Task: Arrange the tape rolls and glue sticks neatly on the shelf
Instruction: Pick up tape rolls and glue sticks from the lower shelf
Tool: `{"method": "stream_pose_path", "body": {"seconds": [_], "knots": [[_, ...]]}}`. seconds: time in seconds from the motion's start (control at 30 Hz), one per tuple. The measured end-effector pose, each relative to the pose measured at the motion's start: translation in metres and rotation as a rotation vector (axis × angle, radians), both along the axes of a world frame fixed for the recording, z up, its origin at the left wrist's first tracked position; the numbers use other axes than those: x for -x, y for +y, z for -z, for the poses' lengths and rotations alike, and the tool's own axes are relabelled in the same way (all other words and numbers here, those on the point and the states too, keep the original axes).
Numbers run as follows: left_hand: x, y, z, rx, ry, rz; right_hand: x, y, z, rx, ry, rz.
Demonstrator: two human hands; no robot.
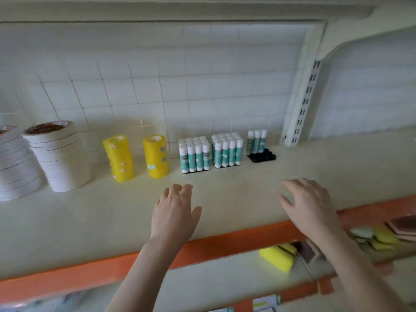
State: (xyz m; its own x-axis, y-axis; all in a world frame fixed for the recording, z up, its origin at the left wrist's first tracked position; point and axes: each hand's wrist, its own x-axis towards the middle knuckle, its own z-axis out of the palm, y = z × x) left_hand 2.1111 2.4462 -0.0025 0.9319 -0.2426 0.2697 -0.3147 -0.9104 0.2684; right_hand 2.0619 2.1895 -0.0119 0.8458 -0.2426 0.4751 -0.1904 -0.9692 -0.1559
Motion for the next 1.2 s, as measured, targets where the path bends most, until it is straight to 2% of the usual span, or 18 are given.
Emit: {"method": "stream_pose_path", "body": {"seconds": [0.13, 0.33, 0.5, 0.67, 0.93, 1.2], "knots": [[0.011, -0.076, -0.004, -0.014, -0.004, 0.152, 0.043, -0.066, 0.005, -0.023, -0.073, 0.174], [0.041, -0.229, -0.007, -0.019, -0.036, 0.346, 0.113, -0.199, 0.023, -0.077, -0.14, 0.3], [0.079, -0.385, -0.001, 0.045, -0.016, 0.422, 0.169, -0.328, 0.024, -0.157, -0.07, 0.369], [0.102, -0.52, -0.004, 0.1, 0.003, 0.456, 0.205, -0.447, 0.014, -0.13, -0.048, 0.384], [0.09, -0.679, -0.003, 0.091, -0.019, 0.449, 0.179, -0.612, 0.011, -0.13, -0.071, 0.381], [0.043, -0.814, 0.0, 0.149, -0.043, 0.373, 0.125, -0.757, 0.002, -0.029, -0.149, 0.328]]}}
